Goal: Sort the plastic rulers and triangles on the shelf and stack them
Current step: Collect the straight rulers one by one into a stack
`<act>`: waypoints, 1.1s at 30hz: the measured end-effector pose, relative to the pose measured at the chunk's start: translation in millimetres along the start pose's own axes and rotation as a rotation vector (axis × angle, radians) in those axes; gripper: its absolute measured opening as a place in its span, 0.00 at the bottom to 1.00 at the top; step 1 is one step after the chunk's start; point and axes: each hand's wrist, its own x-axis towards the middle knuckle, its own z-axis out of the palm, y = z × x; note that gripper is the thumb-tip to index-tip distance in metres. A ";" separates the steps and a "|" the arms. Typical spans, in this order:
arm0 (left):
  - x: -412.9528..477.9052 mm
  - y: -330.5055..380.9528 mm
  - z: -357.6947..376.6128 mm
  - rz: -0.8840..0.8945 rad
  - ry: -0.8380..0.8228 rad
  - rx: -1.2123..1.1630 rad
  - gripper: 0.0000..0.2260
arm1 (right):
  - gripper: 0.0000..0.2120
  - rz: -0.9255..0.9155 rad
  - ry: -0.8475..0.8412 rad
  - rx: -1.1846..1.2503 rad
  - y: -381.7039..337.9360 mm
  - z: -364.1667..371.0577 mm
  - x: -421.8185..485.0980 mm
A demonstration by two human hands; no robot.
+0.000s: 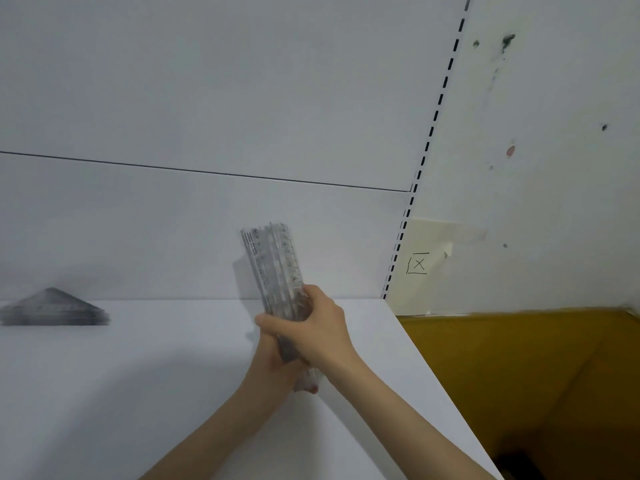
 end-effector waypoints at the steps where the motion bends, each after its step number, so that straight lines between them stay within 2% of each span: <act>1: -1.9 2.6 2.2 0.006 0.017 -0.028 0.24 | 0.27 -0.004 0.024 -0.023 -2.7 2.3 1.5; 6: -5.9 12.6 11.3 -0.078 0.066 -0.218 0.07 | 0.15 -0.052 0.039 -0.076 -10.7 7.5 5.2; 8: -7.6 13.9 13.9 -0.083 0.011 -0.274 0.14 | 0.11 -0.104 0.030 -0.124 -10.2 7.5 3.4; 10: -7.9 14.0 20.6 -0.130 0.022 -0.335 0.14 | 0.10 -0.139 0.027 -0.146 -8.1 5.0 3.0; 12: -8.6 6.0 16.2 -0.056 0.030 -0.148 0.08 | 0.13 -0.172 0.017 -0.189 -5.9 -0.6 3.3; 13: -8.8 1.2 10.8 0.019 -0.021 0.036 0.10 | 0.14 -0.186 0.005 -0.221 -6.0 -5.2 3.9; 15: -3.2 0.1 -2.8 0.043 -0.152 0.434 0.26 | 0.17 -0.211 -0.024 -0.314 -6.9 -19.5 8.4; 17: 4.3 17.6 -18.4 -0.057 -0.185 0.785 0.33 | 0.19 -0.225 -0.075 -0.474 -8.9 -38.3 17.3; 18: 7.3 29.7 -28.6 -0.099 -0.138 0.926 0.34 | 0.19 -0.228 -0.111 -0.573 -9.5 -47.4 23.1; 20: 11.2 51.6 -52.6 -0.096 0.005 1.090 0.39 | 0.19 -0.228 -0.217 -0.769 -8.6 -58.5 34.3; 22: 14.2 63.4 -71.4 -0.002 0.057 1.207 0.42 | 0.18 -0.230 -0.338 -0.921 -5.5 -56.5 42.1; 25: 16.7 63.1 -74.6 0.009 -0.124 1.391 0.45 | 0.18 -0.245 -0.497 -1.023 1.6 -36.5 47.1; 28: 26.5 50.1 -72.0 -0.071 -0.280 1.562 0.41 | 0.14 -0.263 -0.587 -1.028 12.0 -16.6 52.0; 33: 43.7 40.4 -81.2 -0.128 -0.377 1.541 0.17 | 0.13 -0.305 -0.624 -1.109 10.1 -6.7 62.0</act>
